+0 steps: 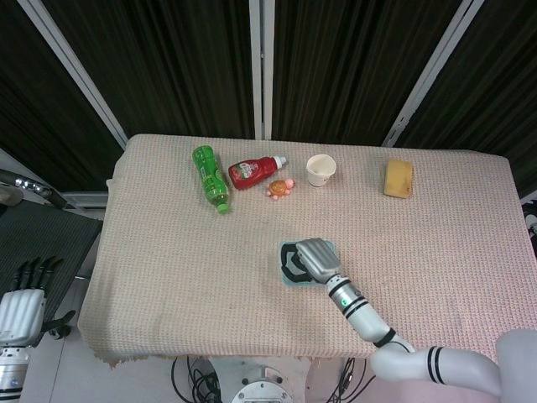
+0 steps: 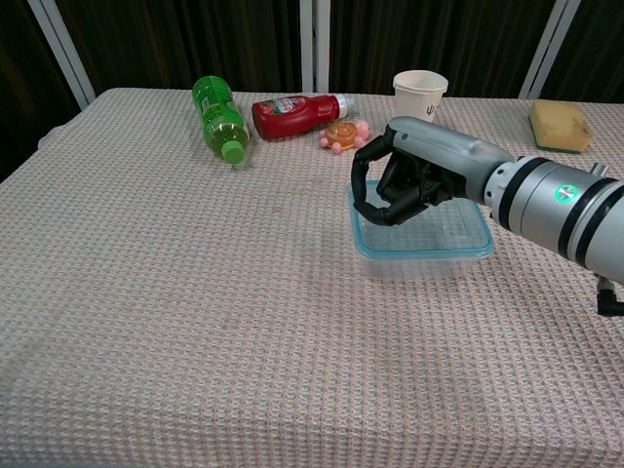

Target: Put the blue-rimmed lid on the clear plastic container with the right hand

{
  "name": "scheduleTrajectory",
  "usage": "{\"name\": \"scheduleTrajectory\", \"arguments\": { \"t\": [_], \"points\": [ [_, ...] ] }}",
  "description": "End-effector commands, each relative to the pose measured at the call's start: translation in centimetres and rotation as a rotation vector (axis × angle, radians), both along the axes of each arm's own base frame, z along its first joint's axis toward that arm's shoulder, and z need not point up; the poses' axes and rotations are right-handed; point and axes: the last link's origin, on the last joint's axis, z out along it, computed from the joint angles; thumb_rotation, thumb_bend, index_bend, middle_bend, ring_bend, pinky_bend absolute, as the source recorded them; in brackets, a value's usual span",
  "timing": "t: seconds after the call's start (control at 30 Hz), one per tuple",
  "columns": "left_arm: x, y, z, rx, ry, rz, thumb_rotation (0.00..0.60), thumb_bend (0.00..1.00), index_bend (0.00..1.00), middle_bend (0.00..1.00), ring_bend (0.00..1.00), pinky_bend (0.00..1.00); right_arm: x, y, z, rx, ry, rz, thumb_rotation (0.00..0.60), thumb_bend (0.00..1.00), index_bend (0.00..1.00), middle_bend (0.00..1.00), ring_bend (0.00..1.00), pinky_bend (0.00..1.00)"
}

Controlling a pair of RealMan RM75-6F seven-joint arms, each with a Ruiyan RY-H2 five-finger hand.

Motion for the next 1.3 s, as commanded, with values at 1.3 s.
{"name": "scheduleTrajectory", "arguments": {
  "t": [1.3],
  "points": [
    [-0.1, 0.0, -0.2, -0.005, -0.002, 0.002, 0.6, 0.0, 0.12, 0.08, 0.0, 0.0, -2.3, 4.0, 0.6, 0.026, -0.013, 0.045, 0.6, 0.7, 1.0, 0.94, 0.9, 0.94]
  ]
}}
